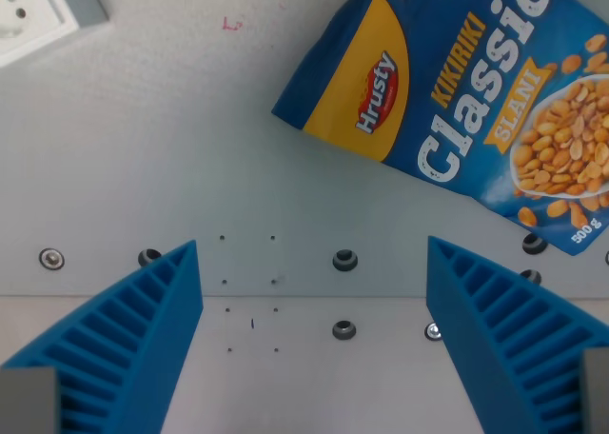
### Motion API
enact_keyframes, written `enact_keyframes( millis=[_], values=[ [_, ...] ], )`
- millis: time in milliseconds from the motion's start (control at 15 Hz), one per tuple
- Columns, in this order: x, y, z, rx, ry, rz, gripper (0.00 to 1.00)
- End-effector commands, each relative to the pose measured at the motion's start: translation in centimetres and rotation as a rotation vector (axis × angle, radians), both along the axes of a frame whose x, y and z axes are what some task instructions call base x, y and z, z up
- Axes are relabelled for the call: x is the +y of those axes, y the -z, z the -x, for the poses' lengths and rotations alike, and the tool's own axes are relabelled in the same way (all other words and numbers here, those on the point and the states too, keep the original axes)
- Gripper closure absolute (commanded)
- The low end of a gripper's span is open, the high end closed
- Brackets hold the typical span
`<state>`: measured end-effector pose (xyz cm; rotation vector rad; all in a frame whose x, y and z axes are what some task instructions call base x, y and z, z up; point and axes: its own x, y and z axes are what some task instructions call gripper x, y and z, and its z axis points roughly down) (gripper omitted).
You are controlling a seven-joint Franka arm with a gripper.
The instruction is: Move in gripper positive z
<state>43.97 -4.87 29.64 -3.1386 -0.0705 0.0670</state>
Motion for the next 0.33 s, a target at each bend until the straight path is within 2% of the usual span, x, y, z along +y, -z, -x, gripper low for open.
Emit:
enact_keyframes(
  millis=[67, 333],
  values=[
    [0.0, 1.4, 0.5, -0.042, 0.0, 0.002, 0.0],
    [0.0, 3.4, 0.5, -0.042, 0.0, 0.002, 0.0]
  ],
)
